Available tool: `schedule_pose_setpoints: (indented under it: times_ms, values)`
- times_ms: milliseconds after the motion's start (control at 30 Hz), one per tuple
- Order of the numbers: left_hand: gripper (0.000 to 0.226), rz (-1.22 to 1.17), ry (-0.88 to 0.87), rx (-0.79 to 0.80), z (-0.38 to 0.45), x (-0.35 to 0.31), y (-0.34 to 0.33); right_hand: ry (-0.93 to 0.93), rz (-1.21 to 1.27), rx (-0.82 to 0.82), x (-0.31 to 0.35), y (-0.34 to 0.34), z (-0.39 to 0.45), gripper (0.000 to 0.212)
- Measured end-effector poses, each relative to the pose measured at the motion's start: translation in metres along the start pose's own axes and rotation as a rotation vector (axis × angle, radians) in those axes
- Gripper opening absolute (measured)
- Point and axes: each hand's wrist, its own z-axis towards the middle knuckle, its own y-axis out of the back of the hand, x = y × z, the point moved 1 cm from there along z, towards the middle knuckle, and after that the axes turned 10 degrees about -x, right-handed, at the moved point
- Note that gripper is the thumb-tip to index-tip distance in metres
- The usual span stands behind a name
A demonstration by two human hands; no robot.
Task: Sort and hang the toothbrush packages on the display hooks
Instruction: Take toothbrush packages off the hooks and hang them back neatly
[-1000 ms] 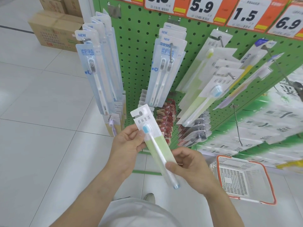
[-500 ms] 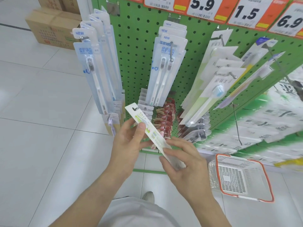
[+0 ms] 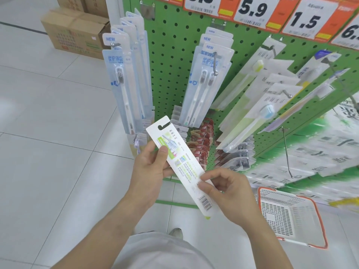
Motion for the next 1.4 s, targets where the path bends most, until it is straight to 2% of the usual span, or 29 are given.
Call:
schedule_pose_setpoints:
  times_ms: [167,300,367,533,633,733,800,1000,1167,1400]
  values:
    - [0.02,0.025,0.001,0.006,0.0,-0.004,0.0,-0.076,0.114,0.111,-0.002,0.001,0.007,0.021]
    - [0.012,0.063,0.076,-0.003,0.001,-0.004,0.004,-0.032,-0.089,0.204,-0.007,0.012,0.013,0.018]
    - [0.011,0.078,0.088,-0.033,0.003,-0.003,0.008,-0.039,-0.119,0.162,-0.008,0.018,0.017,0.018]
    - [0.033,-0.02,0.201,-0.097,-0.003,0.006,0.012,-0.037,-0.036,0.022,-0.004,0.036,0.021,0.016]
    - [0.034,-0.088,0.238,-0.142,-0.005,0.008,0.015,-0.045,-0.043,-0.021,-0.01,0.044,0.024,0.005]
    - [0.035,-0.149,0.261,-0.179,-0.002,0.006,0.024,-0.135,0.01,-0.03,-0.014,0.045,0.022,0.025]
    - [0.034,-0.153,0.255,-0.189,0.001,0.006,0.03,-0.187,0.077,-0.033,-0.013,0.043,0.018,0.029]
    - [0.015,-0.059,0.245,-0.132,0.001,0.012,0.038,-0.219,0.098,-0.09,-0.02,0.032,0.011,0.021]
    - [0.04,0.006,0.155,-0.033,0.001,0.006,0.048,-0.256,0.116,-0.188,-0.014,0.017,0.0,0.016]
    - [0.025,-0.051,0.226,-0.034,0.007,-0.012,0.071,-0.223,0.121,-0.189,0.007,-0.011,-0.019,0.022]
